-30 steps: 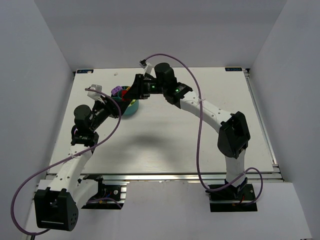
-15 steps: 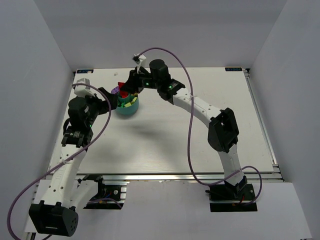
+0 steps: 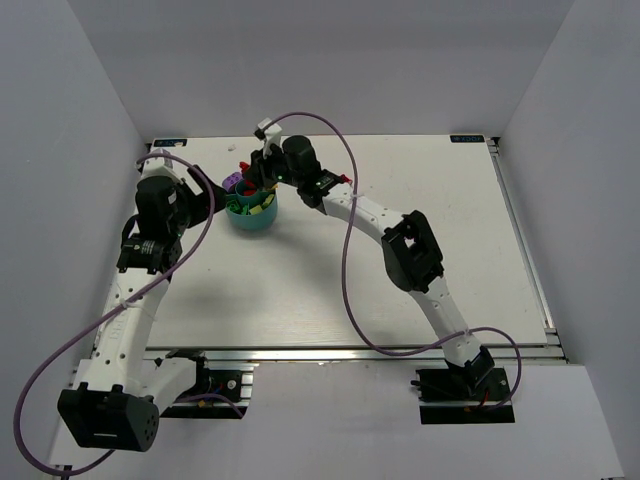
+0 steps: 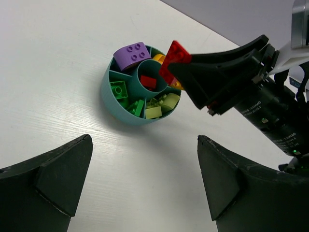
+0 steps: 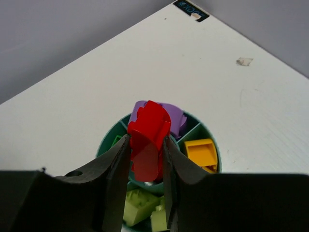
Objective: Sort the legos into containers by color
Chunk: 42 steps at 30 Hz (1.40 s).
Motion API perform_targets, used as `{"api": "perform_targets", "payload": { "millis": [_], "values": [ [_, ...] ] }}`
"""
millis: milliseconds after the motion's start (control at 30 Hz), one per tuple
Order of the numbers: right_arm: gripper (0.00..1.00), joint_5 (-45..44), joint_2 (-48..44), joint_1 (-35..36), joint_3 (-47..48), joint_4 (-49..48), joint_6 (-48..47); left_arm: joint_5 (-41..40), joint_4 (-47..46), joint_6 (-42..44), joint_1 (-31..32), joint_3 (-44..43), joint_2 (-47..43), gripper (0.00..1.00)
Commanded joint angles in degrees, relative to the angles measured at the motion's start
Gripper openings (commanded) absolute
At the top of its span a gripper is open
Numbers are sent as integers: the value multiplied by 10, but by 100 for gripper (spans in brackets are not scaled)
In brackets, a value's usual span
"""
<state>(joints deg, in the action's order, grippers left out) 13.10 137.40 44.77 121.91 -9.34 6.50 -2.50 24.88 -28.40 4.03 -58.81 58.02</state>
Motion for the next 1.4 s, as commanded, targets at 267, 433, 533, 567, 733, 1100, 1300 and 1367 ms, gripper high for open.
{"api": "perform_targets", "payload": {
  "millis": [267,433,533,567,733,1100,1300,1367],
  "values": [
    [6,-45,37,12,56,-79,-14,-16,32,-6,-20,9,-35,98],
    [8,-37,17,14,19,-85,-10,-15,36,-4,-26,11,-39,98],
    [10,-34,10,15,4,-87,-13,-10,34,-4,-30,13,-37,98],
    [11,-33,9,15,2,-85,-14,-8,33,-5,-30,13,-38,98],
    [29,-35,14,16,-5,-85,-21,-7,35,-5,-33,12,-39,98],
    [90,-21,-20,16,-34,-100,-41,0,36,-9,-37,8,-41,98],
    [89,2,-67,16,-67,-126,-56,1,37,-8,-39,2,-39,98],
    [89,6,-89,15,-87,-145,-65,1,38,-9,-39,0,-40,98]
  ]
}}
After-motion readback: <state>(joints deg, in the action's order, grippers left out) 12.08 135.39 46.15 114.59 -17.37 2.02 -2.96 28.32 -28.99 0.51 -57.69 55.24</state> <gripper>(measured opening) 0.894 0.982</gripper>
